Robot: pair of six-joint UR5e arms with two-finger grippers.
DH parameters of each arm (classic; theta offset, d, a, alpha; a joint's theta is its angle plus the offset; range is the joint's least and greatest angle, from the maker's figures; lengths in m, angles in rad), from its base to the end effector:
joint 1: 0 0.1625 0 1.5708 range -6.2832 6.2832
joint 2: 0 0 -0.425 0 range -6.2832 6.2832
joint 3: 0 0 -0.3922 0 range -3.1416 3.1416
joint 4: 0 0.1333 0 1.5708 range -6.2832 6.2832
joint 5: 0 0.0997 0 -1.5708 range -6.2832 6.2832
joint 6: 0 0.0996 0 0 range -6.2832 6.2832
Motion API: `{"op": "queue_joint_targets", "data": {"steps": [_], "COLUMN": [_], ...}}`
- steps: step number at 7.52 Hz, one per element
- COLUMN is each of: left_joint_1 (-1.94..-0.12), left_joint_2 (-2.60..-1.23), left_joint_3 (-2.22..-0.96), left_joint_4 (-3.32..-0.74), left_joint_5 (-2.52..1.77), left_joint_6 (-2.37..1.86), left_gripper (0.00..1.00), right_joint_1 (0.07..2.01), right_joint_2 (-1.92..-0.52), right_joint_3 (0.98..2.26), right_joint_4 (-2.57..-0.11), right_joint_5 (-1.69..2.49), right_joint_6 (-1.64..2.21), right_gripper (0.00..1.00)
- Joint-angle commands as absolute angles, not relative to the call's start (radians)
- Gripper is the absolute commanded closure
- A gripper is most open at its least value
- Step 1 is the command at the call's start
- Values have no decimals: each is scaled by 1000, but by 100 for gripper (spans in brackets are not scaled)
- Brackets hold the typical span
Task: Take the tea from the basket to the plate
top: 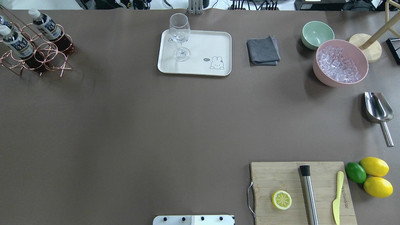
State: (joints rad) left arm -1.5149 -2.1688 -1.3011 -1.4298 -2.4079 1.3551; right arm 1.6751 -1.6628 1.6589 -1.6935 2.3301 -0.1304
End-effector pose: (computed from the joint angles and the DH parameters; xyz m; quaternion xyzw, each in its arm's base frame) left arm -0.0190 -0.7231 0.4342 0.3128 0.2706 0.6188 0.6679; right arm 0.1105 -0.4338 0.6715 -0.0150 -0.3742 0.0113 0.9272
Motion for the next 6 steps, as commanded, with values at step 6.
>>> {"op": "queue_joint_targets", "data": {"steps": [6], "left_joint_1": [-1505], "left_joint_2": [-2120], "left_joint_3": [-1333], "left_joint_4": [-1474], "left_joint_5": [-2407], "left_joint_6": [1355], "left_gripper": [29], "right_joint_1": [1675], "right_joint_2": [-1663], "right_joint_3": [1658], "right_joint_4": [-1694], "right_joint_5": [2330], "right_joint_6": [-130], "right_gripper": [0]}}
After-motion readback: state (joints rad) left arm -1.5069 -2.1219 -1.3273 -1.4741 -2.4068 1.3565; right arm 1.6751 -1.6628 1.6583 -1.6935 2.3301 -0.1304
